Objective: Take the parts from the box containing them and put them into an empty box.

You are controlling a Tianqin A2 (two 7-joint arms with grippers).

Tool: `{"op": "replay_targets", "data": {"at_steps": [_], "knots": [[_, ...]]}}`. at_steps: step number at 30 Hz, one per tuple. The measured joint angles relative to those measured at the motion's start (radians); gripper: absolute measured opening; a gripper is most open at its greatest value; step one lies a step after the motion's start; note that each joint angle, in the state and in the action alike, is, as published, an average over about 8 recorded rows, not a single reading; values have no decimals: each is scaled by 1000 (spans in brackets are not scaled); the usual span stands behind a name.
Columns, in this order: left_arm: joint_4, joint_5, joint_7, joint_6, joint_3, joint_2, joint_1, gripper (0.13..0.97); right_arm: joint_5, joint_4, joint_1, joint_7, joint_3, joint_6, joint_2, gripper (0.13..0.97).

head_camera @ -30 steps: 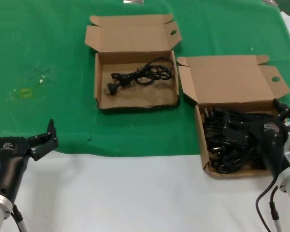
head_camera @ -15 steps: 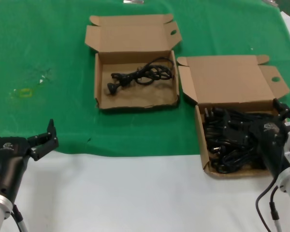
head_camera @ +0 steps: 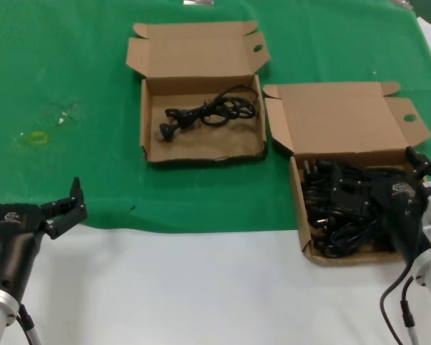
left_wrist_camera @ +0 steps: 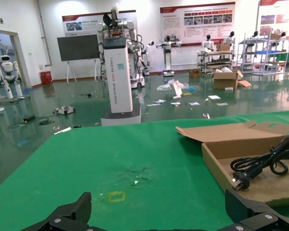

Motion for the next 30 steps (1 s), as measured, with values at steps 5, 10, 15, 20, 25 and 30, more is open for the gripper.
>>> {"op": "replay_targets", "data": {"at_steps": [5,10,15,20,25,30], "knots": [[0,0,0,0,0,0,0,966,0,0,0,0,0,0,0,966],[0,0,0,0,0,0,0,966,0,0,0,0,0,0,0,966],[0,0,0,0,0,0,0,966,0,0,0,0,0,0,0,966],[0,0,0,0,0,0,0,966,0,0,0,0,0,0,0,966],[0,0,0,0,0,0,0,966,0,0,0,0,0,0,0,966],[0,0,0,0,0,0,0,966,0,0,0,0,0,0,0,966]]}}
